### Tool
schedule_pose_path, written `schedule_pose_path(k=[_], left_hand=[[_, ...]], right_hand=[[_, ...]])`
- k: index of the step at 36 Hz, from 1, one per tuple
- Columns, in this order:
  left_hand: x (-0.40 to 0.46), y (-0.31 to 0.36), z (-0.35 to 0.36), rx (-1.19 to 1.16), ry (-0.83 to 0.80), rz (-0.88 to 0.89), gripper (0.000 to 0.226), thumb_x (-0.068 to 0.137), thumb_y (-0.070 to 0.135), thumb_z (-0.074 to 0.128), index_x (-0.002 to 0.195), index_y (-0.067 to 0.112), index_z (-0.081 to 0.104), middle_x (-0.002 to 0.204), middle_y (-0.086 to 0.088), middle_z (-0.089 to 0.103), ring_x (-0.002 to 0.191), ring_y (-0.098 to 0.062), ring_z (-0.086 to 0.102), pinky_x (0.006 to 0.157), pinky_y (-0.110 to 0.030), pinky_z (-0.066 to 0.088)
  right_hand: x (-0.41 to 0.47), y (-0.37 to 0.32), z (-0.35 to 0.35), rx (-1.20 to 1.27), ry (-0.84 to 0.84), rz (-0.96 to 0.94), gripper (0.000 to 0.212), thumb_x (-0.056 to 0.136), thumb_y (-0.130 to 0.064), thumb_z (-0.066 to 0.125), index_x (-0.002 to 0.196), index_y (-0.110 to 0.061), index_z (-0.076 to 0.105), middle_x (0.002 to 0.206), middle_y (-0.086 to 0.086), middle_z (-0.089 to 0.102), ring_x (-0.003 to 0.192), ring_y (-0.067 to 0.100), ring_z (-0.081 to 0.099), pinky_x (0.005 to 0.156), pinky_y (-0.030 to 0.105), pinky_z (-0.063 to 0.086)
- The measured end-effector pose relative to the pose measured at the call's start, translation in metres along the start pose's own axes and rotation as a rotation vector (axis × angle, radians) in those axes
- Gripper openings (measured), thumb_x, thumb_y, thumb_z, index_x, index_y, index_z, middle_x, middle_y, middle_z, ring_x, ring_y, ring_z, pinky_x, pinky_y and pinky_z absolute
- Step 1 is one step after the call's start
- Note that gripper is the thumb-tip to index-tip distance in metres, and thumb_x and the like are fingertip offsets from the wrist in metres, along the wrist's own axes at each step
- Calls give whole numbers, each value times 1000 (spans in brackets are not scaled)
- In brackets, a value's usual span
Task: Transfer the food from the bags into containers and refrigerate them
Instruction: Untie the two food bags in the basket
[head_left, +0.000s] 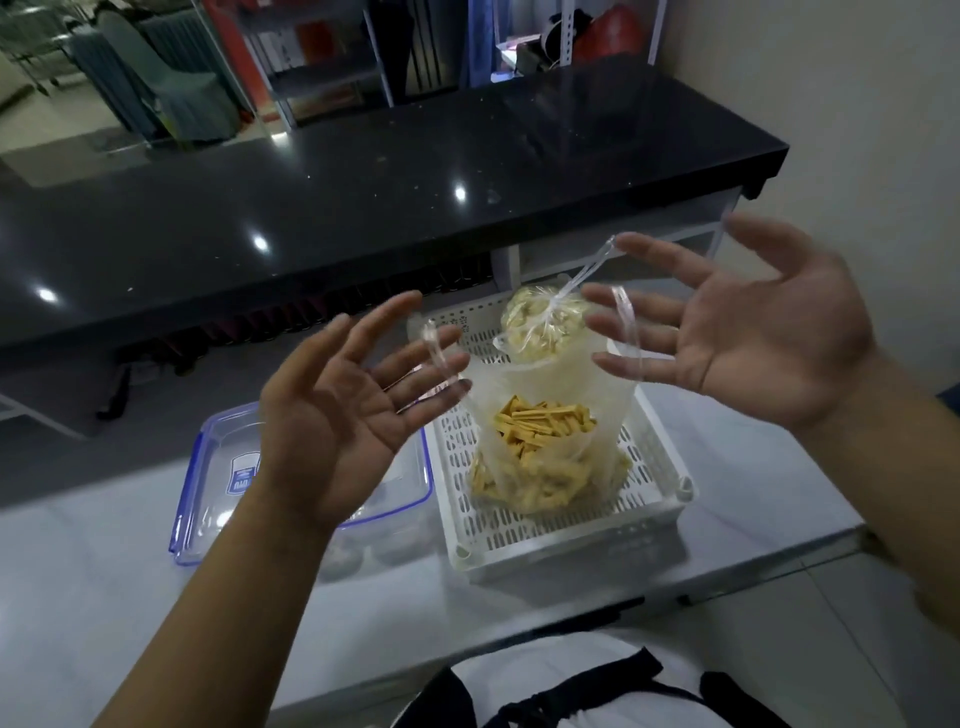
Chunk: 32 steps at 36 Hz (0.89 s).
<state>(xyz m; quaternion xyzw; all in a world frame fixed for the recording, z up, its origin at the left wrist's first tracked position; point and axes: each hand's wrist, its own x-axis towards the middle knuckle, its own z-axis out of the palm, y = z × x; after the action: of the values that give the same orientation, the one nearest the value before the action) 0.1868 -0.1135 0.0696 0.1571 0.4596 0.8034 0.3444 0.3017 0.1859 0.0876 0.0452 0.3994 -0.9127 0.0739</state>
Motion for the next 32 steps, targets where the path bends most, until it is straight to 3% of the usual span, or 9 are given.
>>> schedule_pose_path(k=[2,7,14,17,19,22,25,29,32], left_hand=[[-5,9,4,-55,-128,-46,68,89,50,60,149,22,47,146,-30,48,136,-47,47,109,-60,41],[-12,23,8,-159,-264,-174,68,98,58,44,157,28,30,156,-30,33,142,-51,34,115,-64,28],[-18,15,0,-60,-287,-228,75,95,60,47,158,22,30,158,-30,31,143,-53,31,118,-63,20],[-25,16,-5,-78,-239,-255,75,100,55,44,160,17,20,161,-31,19,144,-59,19,120,-62,6],[-25,15,-6,-63,-266,-261,75,100,56,43,160,16,21,161,-31,21,142,-59,22,120,-62,11],[-17,17,-3,255,-237,-210,78,89,69,49,153,23,41,151,-23,47,131,-52,49,113,-61,37],[-10,30,-6,638,-162,-150,79,77,84,48,141,40,54,133,-10,67,120,-33,64,102,-54,43],[12,52,-13,985,-18,-29,62,76,84,39,128,58,58,119,12,73,110,-6,68,98,-38,47],[35,58,-16,1089,63,23,53,77,79,51,125,57,60,119,17,71,113,-1,64,101,-36,46]], right_hand=[[-5,-7,7,29,-30,7,67,94,-59,45,147,-19,47,145,31,47,132,51,46,102,67,40],[-20,-25,19,72,-11,5,74,93,-67,44,150,-19,44,149,35,38,137,54,37,106,71,32],[-43,-11,13,-36,115,17,66,94,-62,45,144,-19,52,145,30,48,132,49,48,99,67,43],[-50,4,6,-5,124,31,65,94,-61,44,141,-17,55,144,26,51,131,48,50,97,63,46],[-53,2,1,-41,116,41,64,93,-59,45,142,-19,54,145,23,50,132,46,49,99,61,47],[-55,-12,-5,-225,155,86,62,90,-57,48,139,-21,57,142,17,56,128,44,54,99,57,49],[-51,-26,-10,-555,296,77,55,90,-57,48,132,-24,64,133,9,65,119,36,64,99,55,51],[-46,-48,-22,-781,403,-28,52,85,-50,54,129,-25,64,128,2,69,114,28,67,99,52,49],[-33,-59,-33,-894,442,-98,49,81,-51,63,125,-28,66,125,-2,69,113,22,68,95,47,51]])
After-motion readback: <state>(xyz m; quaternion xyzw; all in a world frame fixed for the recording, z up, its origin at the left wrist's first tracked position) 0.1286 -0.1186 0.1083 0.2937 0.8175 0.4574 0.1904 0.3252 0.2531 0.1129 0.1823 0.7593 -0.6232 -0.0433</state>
